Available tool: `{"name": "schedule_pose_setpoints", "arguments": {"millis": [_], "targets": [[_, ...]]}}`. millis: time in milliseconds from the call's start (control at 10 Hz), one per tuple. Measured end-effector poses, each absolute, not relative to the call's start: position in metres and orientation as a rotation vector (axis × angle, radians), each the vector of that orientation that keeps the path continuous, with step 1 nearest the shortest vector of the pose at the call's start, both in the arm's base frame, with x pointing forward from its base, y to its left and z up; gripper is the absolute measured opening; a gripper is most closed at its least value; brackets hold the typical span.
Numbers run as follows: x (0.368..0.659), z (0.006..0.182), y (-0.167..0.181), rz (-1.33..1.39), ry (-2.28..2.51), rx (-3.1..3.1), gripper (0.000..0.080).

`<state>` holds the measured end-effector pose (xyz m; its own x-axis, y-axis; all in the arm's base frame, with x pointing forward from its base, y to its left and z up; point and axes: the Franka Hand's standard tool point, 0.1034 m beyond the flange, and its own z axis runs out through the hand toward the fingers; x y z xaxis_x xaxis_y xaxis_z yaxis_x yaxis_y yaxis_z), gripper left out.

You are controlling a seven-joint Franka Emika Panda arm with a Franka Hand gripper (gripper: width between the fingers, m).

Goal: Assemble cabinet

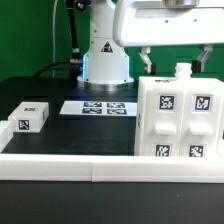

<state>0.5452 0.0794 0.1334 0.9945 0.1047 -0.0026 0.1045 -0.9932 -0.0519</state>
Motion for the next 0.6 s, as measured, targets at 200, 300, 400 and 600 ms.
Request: {"name": "schedule_pose_setpoints", "arguments": {"millis": [200, 300, 400, 600], "targets": [[0.54, 0.13, 0.089, 0.026, -0.081, -3.098, 0.0794], [0.536, 0.126, 0.089, 0.026, -0.093, -3.098, 0.0794], [0.528, 0.12, 0.08, 0.019, -0.075, -3.101, 0.0799], [0.509, 0.107, 0.067, 0.023, -0.071, -3.108, 0.0797]]}}
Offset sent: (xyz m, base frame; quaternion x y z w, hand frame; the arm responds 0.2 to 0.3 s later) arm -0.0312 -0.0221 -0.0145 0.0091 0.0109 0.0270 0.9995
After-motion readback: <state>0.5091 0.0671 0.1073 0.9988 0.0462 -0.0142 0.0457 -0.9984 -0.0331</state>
